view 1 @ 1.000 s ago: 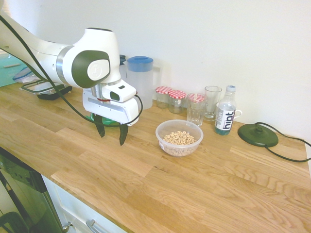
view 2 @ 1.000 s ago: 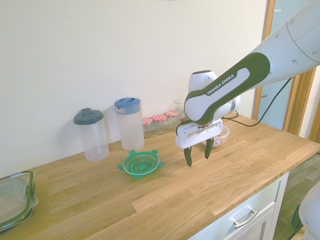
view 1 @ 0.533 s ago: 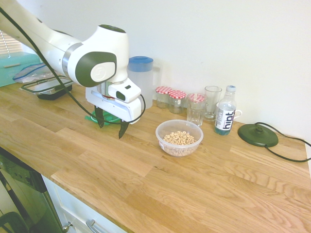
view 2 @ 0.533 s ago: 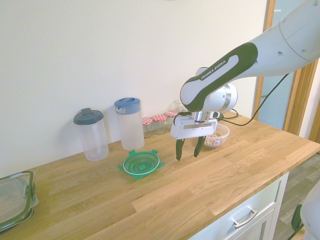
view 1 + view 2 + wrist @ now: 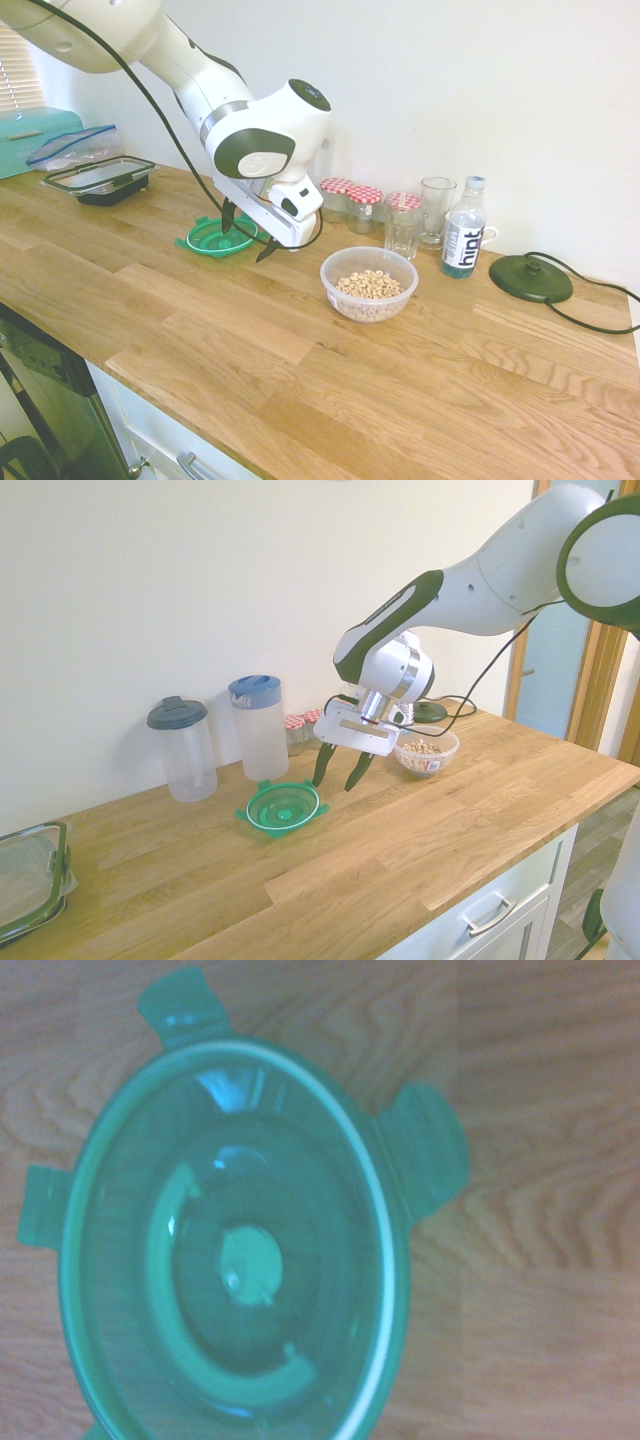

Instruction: Cover the lid of food container

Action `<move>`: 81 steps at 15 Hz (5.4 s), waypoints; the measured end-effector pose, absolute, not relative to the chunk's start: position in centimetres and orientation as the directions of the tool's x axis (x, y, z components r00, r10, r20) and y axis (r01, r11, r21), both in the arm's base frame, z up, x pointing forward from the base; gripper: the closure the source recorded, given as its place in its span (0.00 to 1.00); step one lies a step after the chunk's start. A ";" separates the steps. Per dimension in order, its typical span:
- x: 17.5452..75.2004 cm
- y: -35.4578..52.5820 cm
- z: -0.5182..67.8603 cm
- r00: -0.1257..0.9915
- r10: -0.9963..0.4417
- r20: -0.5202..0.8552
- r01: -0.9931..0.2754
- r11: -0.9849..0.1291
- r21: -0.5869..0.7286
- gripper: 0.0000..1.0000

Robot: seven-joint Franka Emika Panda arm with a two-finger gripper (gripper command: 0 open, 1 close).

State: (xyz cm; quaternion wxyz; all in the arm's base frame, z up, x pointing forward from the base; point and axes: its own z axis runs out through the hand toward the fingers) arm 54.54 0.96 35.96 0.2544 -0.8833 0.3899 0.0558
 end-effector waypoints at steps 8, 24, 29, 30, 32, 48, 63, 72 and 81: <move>57.7 3.3 31.9 0.675 -0.612 -0.413 -0.732 -0.481 -0.483 0.00; 57.7 3.6 28.7 0.629 -0.554 -0.545 -0.770 -0.348 -0.535 1.00; 57.6 3.4 27.9 0.628 -0.552 -0.549 -0.772 -0.351 -0.530 1.00; 57.6 3.4 27.7 0.627 -0.551 -0.550 -0.773 -0.352 -0.528 1.00; 57.6 3.4 27.7 0.629 -0.551 -0.549 -0.772 -0.354 -0.528 1.00; 56.6 2.2 43.0 0.736 -0.593 -0.326 -0.677 -0.632 -0.377 1.00; 53.7 -3.7 58.0 0.752 -0.558 0.351 -0.659 -0.612 0.438 1.00; 54.9 -1.7 50.3 0.724 -0.349 0.595 -0.678 -0.203 0.707 1.00; 56.3 -0.9 41.5 0.739 -0.062 0.671 -0.664 0.100 0.741 1.00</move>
